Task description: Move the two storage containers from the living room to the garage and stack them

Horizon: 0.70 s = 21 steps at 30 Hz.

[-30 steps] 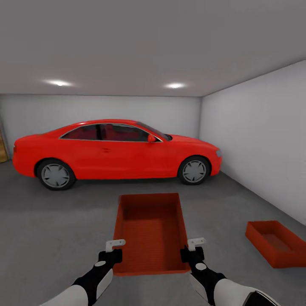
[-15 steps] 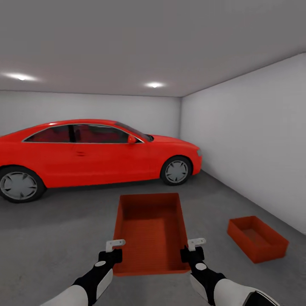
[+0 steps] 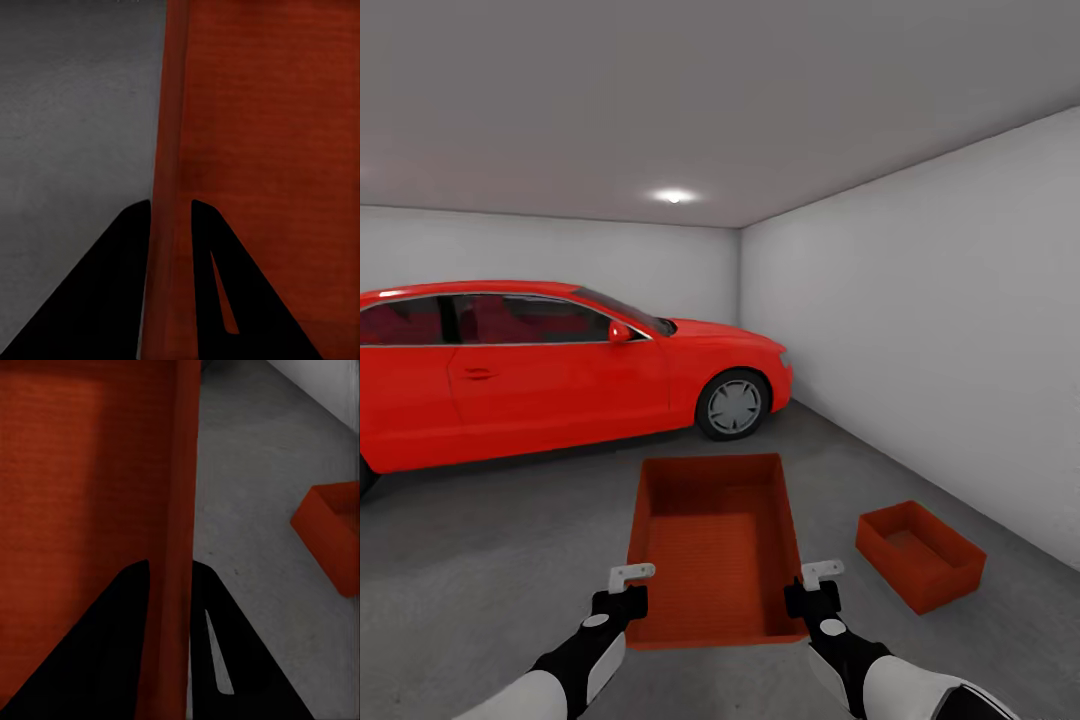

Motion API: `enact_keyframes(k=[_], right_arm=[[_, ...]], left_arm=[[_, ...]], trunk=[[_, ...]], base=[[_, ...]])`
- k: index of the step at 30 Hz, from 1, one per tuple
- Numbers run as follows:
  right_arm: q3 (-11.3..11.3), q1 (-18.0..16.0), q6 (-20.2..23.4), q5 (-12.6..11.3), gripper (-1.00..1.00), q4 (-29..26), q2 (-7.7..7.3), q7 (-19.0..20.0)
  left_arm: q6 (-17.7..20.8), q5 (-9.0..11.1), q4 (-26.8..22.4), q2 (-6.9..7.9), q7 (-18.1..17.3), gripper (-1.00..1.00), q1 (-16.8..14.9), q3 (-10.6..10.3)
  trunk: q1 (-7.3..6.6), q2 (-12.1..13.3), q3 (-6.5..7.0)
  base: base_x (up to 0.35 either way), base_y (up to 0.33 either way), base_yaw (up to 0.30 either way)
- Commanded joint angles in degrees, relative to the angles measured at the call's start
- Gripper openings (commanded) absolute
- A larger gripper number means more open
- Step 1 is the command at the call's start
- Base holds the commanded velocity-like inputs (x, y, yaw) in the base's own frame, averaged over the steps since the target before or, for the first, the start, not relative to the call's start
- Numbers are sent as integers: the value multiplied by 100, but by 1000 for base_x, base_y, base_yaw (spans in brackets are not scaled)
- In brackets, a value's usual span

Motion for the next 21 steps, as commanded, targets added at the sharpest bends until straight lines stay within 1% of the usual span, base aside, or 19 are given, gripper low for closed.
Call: enact_keyframes(k=[1,21], right_arm=[[-442,-6,28,-22,-100,-10,6,23],[-442,-6,26,-22,-100,-8,6,23]], left_arm=[[-163,-26,-10,39,227,-100,0,-116],[-163,-26,-10,39,227,-100,-2,-116]], trunk=[[4,-6,-8],[4,-6,-8]], base=[[323,0,-283],[323,0,-283]])
